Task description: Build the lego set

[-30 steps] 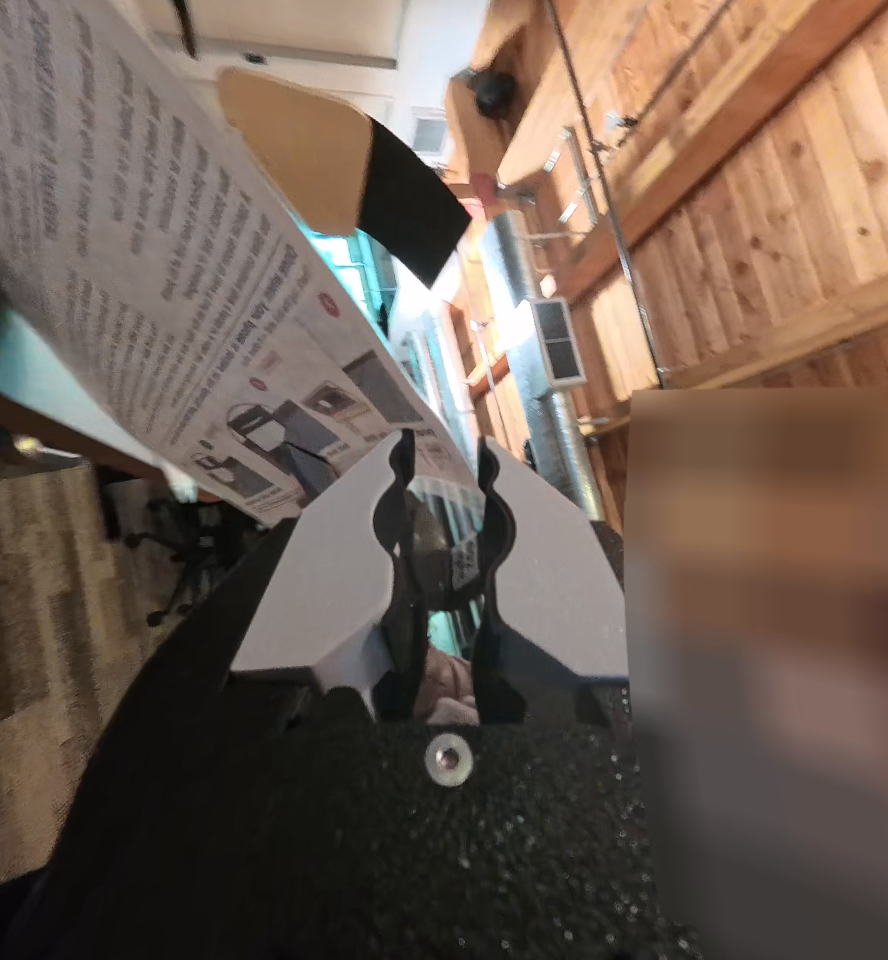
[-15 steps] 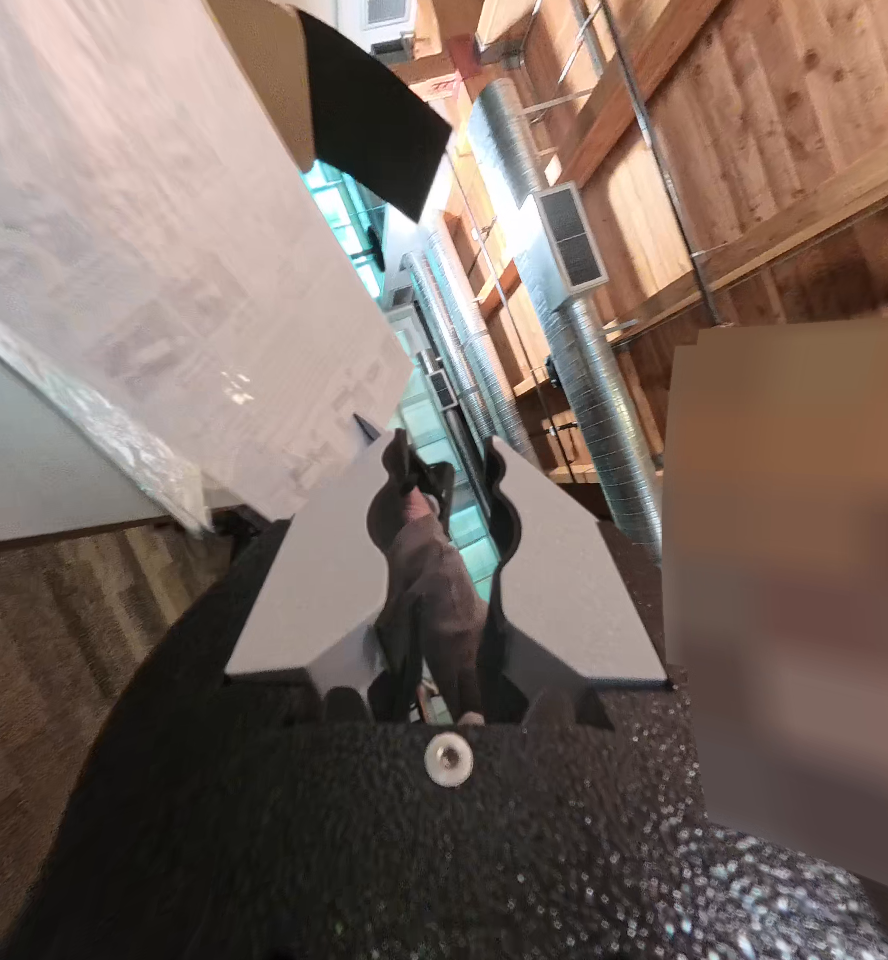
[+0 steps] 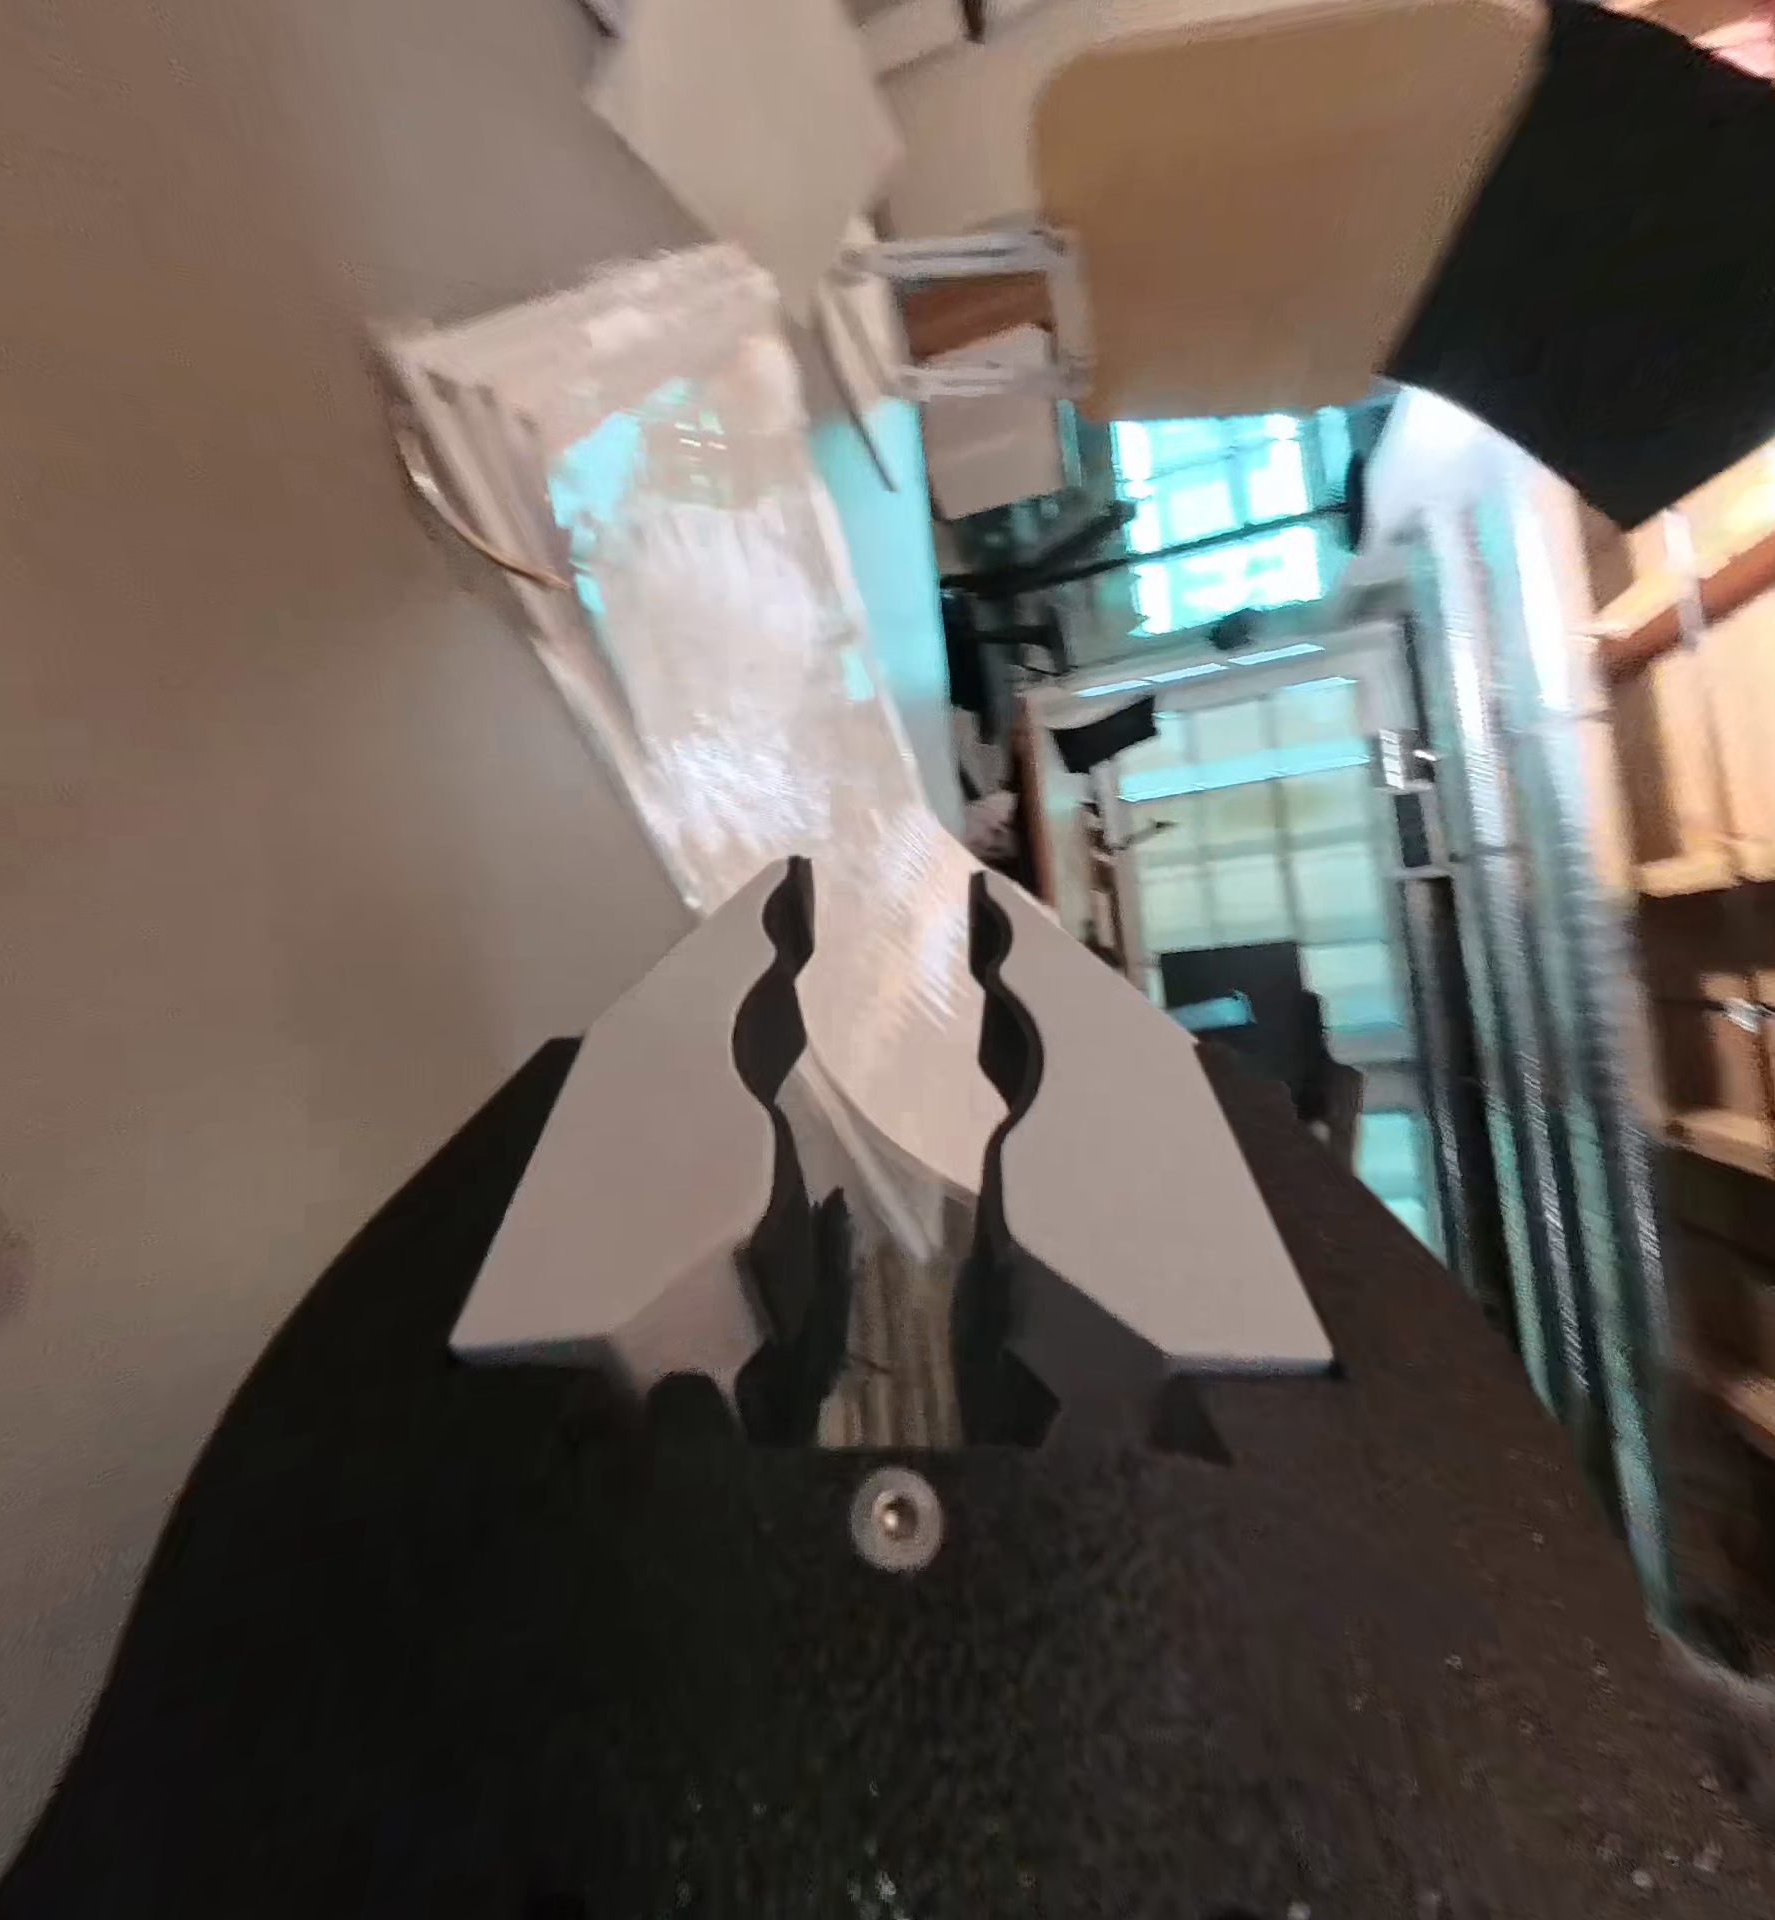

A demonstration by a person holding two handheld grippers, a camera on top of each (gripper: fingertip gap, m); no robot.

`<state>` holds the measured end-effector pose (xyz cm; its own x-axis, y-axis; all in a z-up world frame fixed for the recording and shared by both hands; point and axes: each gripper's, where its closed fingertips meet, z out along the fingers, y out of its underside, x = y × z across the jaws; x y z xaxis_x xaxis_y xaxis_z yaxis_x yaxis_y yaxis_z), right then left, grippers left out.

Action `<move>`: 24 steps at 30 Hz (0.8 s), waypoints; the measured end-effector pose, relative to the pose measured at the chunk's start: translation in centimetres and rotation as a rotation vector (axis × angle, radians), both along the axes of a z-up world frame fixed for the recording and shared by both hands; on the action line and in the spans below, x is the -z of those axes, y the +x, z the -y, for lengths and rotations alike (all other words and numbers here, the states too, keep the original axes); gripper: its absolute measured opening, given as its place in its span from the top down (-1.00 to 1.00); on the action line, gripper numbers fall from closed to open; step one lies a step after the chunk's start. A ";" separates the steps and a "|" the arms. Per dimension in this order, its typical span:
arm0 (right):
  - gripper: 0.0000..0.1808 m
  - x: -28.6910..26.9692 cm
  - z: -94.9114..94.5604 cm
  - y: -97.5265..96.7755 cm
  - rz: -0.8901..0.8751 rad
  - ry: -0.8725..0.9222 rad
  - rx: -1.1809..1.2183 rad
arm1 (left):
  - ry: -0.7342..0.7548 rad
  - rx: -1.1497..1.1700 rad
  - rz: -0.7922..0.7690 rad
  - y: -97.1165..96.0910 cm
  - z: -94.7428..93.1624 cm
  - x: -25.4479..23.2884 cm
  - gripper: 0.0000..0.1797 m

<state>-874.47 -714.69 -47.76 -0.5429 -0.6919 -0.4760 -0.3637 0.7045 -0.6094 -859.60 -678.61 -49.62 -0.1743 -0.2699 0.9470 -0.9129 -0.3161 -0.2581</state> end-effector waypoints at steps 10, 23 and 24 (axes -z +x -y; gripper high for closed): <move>0.46 1.1 -18.0 11.5 0.004 -0.704 -1.050 | 0.084 -0.145 -0.032 4.8 -1.5 0.8 0.69; 0.58 8.9 -32.8 22.0 0.058 -1.138 -1.843 | 0.126 -0.422 0.032 -5.1 -11.2 -2.1 0.68; 0.58 9.2 -32.4 22.3 0.051 -1.174 -1.868 | 0.119 -0.465 0.023 -6.5 -12.0 -2.1 0.68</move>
